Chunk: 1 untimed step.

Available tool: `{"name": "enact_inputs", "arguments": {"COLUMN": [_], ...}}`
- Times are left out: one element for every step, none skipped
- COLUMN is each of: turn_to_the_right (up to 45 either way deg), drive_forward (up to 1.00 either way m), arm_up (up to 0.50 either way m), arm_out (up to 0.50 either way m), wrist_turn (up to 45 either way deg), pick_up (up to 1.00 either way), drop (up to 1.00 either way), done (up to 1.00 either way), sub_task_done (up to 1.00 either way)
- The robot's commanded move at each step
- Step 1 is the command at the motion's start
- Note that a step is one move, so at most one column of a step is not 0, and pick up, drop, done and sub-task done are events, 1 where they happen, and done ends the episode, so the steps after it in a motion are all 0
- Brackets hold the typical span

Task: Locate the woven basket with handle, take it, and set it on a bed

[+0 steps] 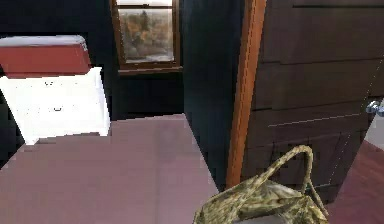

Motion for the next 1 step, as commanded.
{"name": "enact_inputs", "arguments": {"turn_to_the_right": [3.0], "drive_forward": [0.0], "arm_up": [0.0], "arm_out": [0.0], "wrist_turn": [0.0], "pick_up": [0.0], "drop": [0.0], "done": [0.0], "sub_task_done": [0.0]}}
